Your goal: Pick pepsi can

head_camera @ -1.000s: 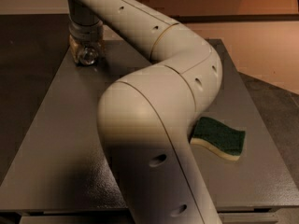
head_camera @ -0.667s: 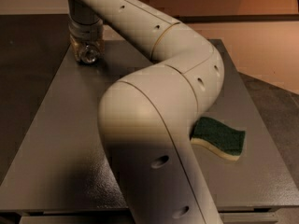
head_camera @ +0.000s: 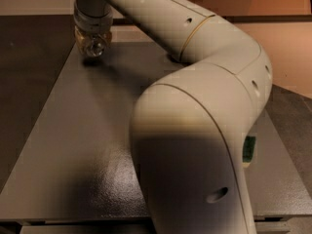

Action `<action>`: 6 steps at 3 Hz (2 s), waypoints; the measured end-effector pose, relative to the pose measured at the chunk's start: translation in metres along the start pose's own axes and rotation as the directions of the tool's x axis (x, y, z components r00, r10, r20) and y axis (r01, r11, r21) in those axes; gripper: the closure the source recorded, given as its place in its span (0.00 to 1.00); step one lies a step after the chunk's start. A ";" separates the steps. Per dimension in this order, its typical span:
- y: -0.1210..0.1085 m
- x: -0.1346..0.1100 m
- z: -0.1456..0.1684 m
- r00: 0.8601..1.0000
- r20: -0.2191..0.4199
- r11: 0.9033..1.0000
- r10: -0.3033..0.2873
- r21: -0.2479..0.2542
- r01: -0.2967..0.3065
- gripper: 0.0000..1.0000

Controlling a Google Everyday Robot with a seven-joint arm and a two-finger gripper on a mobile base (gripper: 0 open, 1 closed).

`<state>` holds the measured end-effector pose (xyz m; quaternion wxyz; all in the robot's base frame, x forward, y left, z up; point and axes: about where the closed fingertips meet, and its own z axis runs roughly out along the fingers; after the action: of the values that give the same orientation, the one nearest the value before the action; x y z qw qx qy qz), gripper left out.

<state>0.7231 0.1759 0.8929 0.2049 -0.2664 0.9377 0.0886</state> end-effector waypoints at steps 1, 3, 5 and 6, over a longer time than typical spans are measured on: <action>0.003 0.012 -0.027 0.996 0.058 0.997 -0.069 -0.020 0.070 1.00; 0.024 0.040 -0.058 0.972 0.093 0.973 -0.216 -0.062 0.222 1.00; 0.039 0.052 -0.086 0.949 0.094 0.948 -0.300 -0.081 0.308 1.00; 0.040 0.052 -0.106 0.941 0.109 0.942 -0.321 -0.072 0.329 1.00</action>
Offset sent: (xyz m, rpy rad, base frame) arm -0.0708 -0.0256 0.0463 0.0415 -0.1433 0.2504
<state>0.6260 0.1565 0.9679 0.2493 -0.4217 0.8651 0.1078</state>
